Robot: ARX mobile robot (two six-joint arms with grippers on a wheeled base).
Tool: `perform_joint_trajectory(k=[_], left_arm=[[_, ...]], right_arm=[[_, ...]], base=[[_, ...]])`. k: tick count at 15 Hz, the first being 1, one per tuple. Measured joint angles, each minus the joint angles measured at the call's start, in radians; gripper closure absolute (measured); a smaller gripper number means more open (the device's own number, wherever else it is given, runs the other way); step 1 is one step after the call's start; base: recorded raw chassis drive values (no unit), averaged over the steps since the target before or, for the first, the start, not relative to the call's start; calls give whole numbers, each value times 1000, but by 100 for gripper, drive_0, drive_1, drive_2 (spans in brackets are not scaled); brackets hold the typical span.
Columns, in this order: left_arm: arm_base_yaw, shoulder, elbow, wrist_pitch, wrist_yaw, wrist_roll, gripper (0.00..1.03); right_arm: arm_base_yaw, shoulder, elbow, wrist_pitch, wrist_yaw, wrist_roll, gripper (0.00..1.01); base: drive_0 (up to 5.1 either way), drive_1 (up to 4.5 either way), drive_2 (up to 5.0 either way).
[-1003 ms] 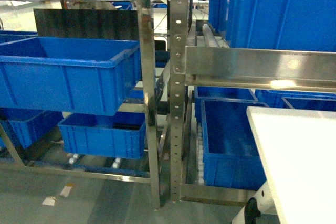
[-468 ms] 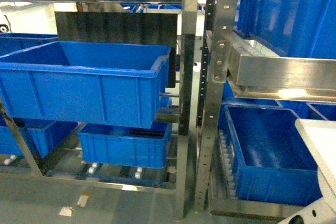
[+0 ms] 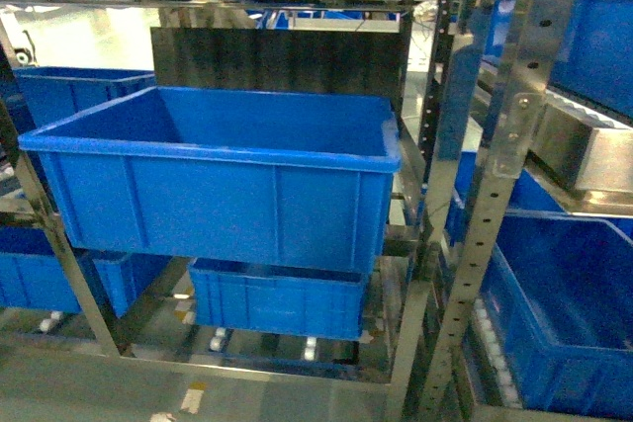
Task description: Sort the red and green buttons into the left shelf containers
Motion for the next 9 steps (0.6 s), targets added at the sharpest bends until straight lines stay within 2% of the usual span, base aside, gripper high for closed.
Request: perform_joint_trajectory(k=[9], left_arm=[[0, 0, 0, 0, 0, 0, 72]], right_arm=[[0, 0, 0, 1, 0, 0, 73]], base=[[-437, 422, 22]])
